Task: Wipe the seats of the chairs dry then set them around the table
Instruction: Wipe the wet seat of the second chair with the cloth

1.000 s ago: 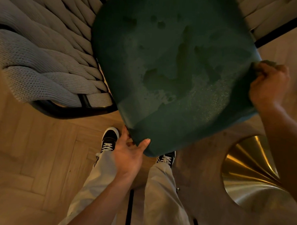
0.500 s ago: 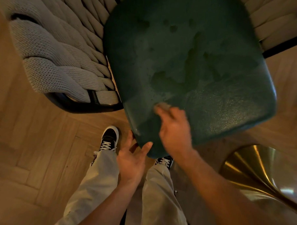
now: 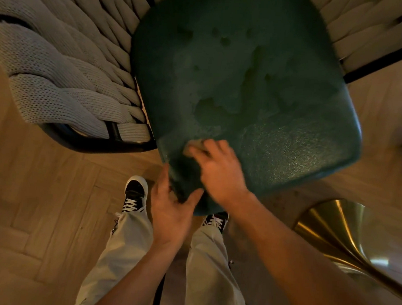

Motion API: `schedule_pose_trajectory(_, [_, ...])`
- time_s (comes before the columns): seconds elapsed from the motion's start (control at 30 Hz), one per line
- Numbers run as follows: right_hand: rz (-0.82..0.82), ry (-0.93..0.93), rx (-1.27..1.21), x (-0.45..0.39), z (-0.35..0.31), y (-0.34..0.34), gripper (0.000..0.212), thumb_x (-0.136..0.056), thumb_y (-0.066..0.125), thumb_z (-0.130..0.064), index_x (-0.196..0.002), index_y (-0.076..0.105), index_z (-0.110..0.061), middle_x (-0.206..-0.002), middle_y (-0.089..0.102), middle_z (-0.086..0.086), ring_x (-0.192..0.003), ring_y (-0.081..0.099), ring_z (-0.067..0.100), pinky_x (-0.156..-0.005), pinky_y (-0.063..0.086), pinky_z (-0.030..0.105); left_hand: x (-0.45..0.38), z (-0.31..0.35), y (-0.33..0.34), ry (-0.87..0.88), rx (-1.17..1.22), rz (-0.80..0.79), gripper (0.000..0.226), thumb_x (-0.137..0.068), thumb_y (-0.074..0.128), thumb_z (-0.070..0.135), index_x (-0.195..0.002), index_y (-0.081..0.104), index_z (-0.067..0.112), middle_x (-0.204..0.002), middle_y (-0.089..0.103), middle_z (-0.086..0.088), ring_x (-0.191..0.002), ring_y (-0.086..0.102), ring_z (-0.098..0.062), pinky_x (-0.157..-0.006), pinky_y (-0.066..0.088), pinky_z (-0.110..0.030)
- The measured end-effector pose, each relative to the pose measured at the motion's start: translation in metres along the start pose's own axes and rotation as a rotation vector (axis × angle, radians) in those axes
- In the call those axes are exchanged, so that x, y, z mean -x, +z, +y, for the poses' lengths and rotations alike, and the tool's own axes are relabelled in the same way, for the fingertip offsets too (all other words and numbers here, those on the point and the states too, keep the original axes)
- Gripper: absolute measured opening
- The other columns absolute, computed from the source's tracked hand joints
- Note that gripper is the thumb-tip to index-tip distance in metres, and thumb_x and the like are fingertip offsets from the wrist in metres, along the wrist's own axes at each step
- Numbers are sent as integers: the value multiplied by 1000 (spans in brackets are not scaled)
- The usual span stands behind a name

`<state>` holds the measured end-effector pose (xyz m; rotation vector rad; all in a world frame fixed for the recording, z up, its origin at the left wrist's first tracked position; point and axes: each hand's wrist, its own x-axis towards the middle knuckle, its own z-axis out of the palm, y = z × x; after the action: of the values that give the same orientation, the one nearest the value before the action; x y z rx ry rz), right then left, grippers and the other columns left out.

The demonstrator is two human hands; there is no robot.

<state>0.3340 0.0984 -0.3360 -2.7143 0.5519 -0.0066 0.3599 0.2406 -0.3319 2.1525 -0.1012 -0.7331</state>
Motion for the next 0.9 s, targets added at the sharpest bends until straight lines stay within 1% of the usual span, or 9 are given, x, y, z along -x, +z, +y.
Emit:
schedule_pose_trajectory(0.1, [102,186,-8,4,68,-20,50,-74,39,-15,-115,66,-24,-109,61,7,-91,55,33,-80,49,43,-6,10,5,-21,-97,-15,97,-68,85,37,-148,32,38,-137,39,0,-120,44,-9,-100,33,-19])
schedule_pose_trajectory(0.2, [198,317,13,10,124,-49,47,-79,39,-7,-114,68,-18,-112,61,14,-92,53,37,-86,47,45,-11,15,7,-52,-130,-6,91,-68,85,37,-145,36,39,-138,39,-4,-125,47,-21,-98,33,-21])
schedule_pose_trajectory(0.27, [206,396,34,11,158,-67,43,-85,43,-2,-117,66,-17,-120,58,16,-100,52,38,-93,41,45,-14,15,9,-73,-150,6,90,-69,85,36,-144,37,39,-137,39,-5,-124,48,-23,-95,34,-23])
schedule_pose_trajectory(0.37, [219,469,42,7,205,-89,44,-85,39,-10,-120,65,-18,-126,57,12,-113,52,32,-104,37,43,-14,14,11,-73,-183,25,90,-69,85,36,-144,37,37,-138,40,-6,-124,48,-24,-94,35,-25])
schedule_pose_trajectory(0.5, [260,747,-7,-2,252,-97,46,-84,40,-11,-121,65,-20,-125,57,13,-111,54,34,-101,41,37,-13,12,12,-52,-167,47,90,-68,85,36,-144,38,37,-137,41,-6,-125,48,-25,-100,37,-29])
schedule_pose_trajectory(0.57, [310,791,-61,-4,255,-91,48,-82,37,-15,-121,66,-19,-123,60,12,-111,55,32,-100,42,36,-12,11,12,-43,-180,57,89,-69,85,36,-145,38,37,-137,42,-5,-125,48,-24,-99,36,-27])
schedule_pose_trajectory(0.67, [338,729,-81,-4,229,-76,44,-87,38,-8,-121,65,-17,-124,59,14,-113,53,30,-103,36,28,-10,10,14,-37,-173,68,88,-70,84,37,-145,37,39,-136,42,-4,-125,48,-22,-99,34,-25])
schedule_pose_trajectory(0.73, [370,579,-80,-4,198,-64,44,-84,41,-4,-118,67,-15,-119,62,14,-109,54,31,-99,35,25,-9,8,15,-36,-161,63,88,-70,83,40,-145,36,41,-136,41,-2,-125,48,-21,-100,35,-25])
schedule_pose_trajectory(0.9, [278,237,-190,-11,98,-16,50,-75,41,-4,-113,70,-15,-115,65,7,-99,59,29,-90,48,41,-7,8,12,-42,-131,66,86,-71,83,39,-144,38,42,-132,41,7,-119,45,-8,-98,34,-22])
